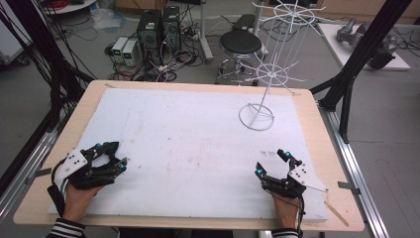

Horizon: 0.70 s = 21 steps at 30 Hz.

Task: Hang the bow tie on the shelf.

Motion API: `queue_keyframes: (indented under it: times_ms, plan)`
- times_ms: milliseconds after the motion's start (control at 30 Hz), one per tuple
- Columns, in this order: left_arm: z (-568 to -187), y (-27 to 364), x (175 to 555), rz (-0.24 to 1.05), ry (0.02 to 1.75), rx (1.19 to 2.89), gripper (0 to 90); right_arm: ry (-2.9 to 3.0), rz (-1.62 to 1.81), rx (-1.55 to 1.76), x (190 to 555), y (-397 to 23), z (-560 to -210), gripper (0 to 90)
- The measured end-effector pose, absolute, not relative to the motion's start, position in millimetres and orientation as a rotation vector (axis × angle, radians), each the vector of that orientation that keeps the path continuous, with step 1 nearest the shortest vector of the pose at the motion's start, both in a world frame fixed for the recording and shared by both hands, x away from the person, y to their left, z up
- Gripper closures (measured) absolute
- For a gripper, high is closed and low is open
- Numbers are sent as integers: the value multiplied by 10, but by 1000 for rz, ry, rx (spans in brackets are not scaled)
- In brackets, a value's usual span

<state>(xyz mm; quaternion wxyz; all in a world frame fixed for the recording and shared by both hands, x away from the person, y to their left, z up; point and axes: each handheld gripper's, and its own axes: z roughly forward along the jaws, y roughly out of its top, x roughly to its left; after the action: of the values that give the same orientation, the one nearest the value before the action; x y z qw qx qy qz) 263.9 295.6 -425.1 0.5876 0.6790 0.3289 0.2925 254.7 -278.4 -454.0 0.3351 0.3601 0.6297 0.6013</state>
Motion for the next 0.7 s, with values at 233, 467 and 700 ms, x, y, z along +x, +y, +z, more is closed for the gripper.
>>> queue_keyframes:
  times_ms: [233, 467, 700]
  plan:
    - [-4051, 3066, 2653, 675, 791, 1650, 152, 1646, 1570, 939, 2544, -2785, -4540, 107]
    - [-3921, 3159, 2684, 658, 813, 1719, 153, 1645, 1573, 938, 2546, -2787, -4540, 107]
    - [-3796, 3203, 2721, 646, 829, 1794, 154, 1645, 1573, 938, 2546, -2787, -4540, 107]
